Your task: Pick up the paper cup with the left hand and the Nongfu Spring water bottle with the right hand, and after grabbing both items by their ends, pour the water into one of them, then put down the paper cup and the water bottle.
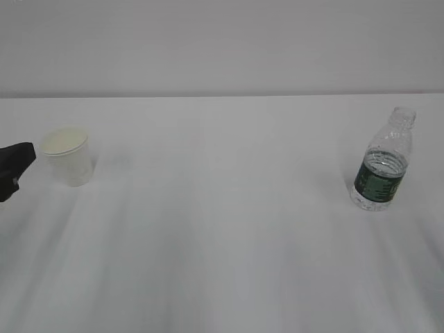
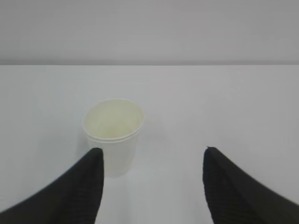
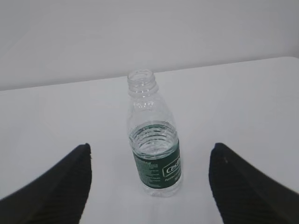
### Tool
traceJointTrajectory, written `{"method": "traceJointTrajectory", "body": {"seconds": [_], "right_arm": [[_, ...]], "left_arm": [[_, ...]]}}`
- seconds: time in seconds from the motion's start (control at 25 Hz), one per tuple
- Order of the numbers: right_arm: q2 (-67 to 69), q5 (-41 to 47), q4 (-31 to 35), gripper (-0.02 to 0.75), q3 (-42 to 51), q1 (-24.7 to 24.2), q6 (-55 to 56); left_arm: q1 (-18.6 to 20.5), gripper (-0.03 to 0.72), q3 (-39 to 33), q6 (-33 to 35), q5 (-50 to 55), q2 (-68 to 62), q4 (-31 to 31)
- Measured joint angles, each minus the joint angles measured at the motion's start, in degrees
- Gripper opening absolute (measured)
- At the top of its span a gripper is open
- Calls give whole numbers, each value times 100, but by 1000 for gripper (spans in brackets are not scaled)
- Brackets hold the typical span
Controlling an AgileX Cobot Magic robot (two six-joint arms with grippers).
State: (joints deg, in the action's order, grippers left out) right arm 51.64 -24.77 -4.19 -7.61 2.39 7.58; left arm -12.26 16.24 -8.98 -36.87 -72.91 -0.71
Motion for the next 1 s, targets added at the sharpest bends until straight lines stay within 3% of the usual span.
{"method": "traceJointTrajectory", "body": {"seconds": [0.28,0.56,0.72,1.0], "right_arm": [[1467,-1756,-42,587,158,0,71],[3268,-3813,-29,587,406,0,79],[4159,-3978,6,587,431,0,83],[4531,-4045,6,529,369,0,-175]], "left_arm": [[0,466,0,0,-497,-539,0],[0,461,-234,0,-2002,-1325,0],[0,459,-531,0,-2732,-1933,0],[0,453,-637,252,-2834,-2637,13]]}}
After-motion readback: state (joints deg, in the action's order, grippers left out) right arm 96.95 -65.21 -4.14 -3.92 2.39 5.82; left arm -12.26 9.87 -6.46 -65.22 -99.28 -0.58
